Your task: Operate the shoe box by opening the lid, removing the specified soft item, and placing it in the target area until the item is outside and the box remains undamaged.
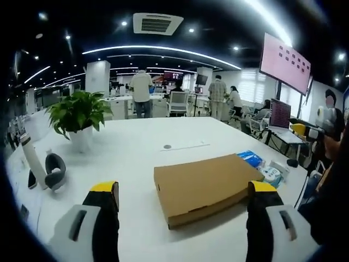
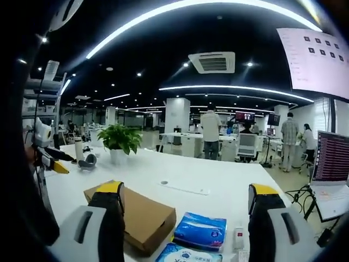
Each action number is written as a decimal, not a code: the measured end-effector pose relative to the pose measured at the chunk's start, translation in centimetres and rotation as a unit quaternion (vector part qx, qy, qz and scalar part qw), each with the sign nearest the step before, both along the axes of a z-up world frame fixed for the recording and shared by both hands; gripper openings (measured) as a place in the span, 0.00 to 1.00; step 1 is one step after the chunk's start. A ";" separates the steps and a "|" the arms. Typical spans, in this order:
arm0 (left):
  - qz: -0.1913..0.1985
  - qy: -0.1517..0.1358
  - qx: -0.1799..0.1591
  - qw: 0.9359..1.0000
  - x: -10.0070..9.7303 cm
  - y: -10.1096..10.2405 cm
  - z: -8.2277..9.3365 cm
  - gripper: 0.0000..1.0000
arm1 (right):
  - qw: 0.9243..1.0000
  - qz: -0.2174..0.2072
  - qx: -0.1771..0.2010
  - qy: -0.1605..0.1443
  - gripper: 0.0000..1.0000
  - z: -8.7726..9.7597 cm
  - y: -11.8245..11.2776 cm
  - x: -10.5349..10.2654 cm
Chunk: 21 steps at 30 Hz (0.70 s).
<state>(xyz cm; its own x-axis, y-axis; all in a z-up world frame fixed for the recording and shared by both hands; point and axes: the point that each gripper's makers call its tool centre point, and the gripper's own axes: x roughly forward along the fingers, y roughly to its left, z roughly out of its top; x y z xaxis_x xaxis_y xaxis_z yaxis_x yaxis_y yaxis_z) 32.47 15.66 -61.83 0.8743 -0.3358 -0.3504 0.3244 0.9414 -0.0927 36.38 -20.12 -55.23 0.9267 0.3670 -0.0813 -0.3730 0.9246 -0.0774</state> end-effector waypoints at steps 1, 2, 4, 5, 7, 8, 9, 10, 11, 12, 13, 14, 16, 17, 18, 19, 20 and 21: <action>0.000 -0.001 0.000 1.000 0.0 -0.1 0.0 0.99 | 1.000 -0.001 -0.004 0.002 0.94 -0.2 -0.1 0.0; 0.000 -0.001 -0.001 1.000 0.1 -0.1 -0.1 0.99 | 1.000 0.001 -0.006 0.005 0.94 -0.3 -0.1 0.0; -0.001 -0.001 -0.002 1.000 0.1 -0.3 -0.2 0.99 | 1.000 0.001 -0.009 0.009 0.93 -0.6 -0.1 0.0; -0.001 -0.002 -0.002 1.000 0.1 -0.4 -0.2 0.99 | 1.000 0.001 -0.009 0.009 0.93 -0.7 -0.1 0.0; -0.002 0.002 -0.004 1.000 0.2 -0.5 -0.3 0.99 | 1.000 0.000 -0.010 0.009 0.93 -0.7 -0.1 0.0; -0.003 0.004 -0.003 1.000 0.2 -0.5 -0.4 0.99 | 1.000 -0.001 -0.012 0.009 0.93 -0.7 -0.1 0.0; -0.004 0.006 -0.003 1.000 0.2 -0.5 -0.5 0.99 | 1.000 -0.002 -0.012 0.008 0.93 -0.7 -0.1 0.1; -0.005 0.006 -0.002 1.000 0.2 -0.6 -0.5 0.99 | 1.000 -0.002 -0.013 0.008 0.93 -0.7 -0.2 0.1; -0.008 0.005 -0.001 1.000 0.3 -0.6 -0.5 0.99 | 1.000 -0.003 -0.015 0.009 0.92 -0.7 -0.2 0.1; -0.009 0.004 0.000 1.000 0.4 -0.6 -0.5 0.99 | 1.000 -0.004 -0.015 0.009 0.92 -0.7 -0.2 0.1; -0.009 0.005 0.001 1.000 0.5 -0.6 -0.5 0.99 | 1.000 -0.004 -0.016 0.008 0.92 -0.7 -0.2 0.1; -0.008 0.007 0.003 1.000 0.7 -0.4 -0.6 0.99 | 1.000 -0.005 -0.017 0.008 0.92 -0.8 -0.3 0.1; -0.007 0.010 0.004 1.000 0.9 -0.2 -0.7 0.99 | 1.000 -0.007 -0.018 0.009 0.92 -0.9 -0.3 0.2; -0.006 0.010 0.003 1.000 1.0 -0.1 -0.6 0.99 | 1.000 -0.008 -0.021 0.009 0.91 -0.9 -0.4 0.2; -0.005 0.011 0.003 1.000 1.1 0.0 -0.7 0.99 | 1.000 -0.009 -0.021 0.009 0.91 -0.9 -0.4 0.2; -0.005 0.011 0.005 1.000 1.1 0.0 -0.7 0.99 | 1.000 -0.009 -0.021 0.008 0.91 -0.8 -0.4 0.3; -0.005 0.013 0.008 1.000 1.1 0.0 -0.8 0.99 | 1.000 -0.010 -0.021 0.008 0.91 -0.8 -0.4 0.3; -0.007 0.017 0.012 1.000 1.2 0.1 -1.0 0.99 | 1.000 -0.011 -0.022 0.010 0.91 -0.9 -0.4 0.4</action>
